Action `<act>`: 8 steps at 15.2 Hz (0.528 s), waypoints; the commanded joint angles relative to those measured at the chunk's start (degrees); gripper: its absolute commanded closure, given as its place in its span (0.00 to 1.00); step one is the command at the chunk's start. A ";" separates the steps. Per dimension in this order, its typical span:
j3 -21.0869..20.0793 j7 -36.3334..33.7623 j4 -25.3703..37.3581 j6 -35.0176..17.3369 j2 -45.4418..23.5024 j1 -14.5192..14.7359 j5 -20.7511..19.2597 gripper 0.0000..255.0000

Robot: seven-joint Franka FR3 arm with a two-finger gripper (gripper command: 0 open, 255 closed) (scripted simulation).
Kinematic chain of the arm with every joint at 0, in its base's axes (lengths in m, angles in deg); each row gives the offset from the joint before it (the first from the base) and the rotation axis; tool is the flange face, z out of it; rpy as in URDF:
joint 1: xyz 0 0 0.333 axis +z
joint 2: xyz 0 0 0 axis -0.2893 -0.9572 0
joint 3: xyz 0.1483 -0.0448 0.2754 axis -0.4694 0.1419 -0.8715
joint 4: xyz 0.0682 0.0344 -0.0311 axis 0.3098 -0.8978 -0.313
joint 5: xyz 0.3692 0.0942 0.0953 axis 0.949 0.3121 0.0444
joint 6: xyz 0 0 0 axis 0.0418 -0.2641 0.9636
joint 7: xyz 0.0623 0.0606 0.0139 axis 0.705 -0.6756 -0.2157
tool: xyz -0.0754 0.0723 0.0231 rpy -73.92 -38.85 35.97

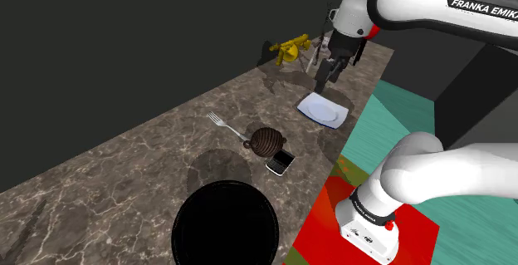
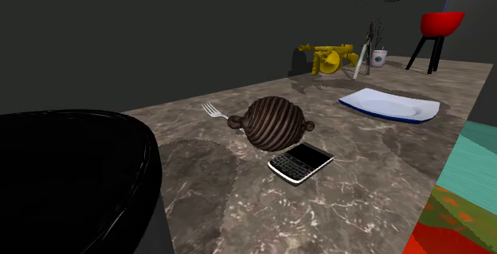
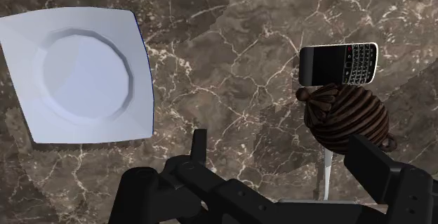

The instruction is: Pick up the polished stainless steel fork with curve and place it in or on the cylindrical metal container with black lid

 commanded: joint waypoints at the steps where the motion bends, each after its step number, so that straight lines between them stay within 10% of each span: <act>1: 0.00 0.00 0.00 0.00 0.00 0.00 0.00 0.00; 8: -5.30 -6.27 -1.37 -12.75 -10.34 0.86 3.25 0.00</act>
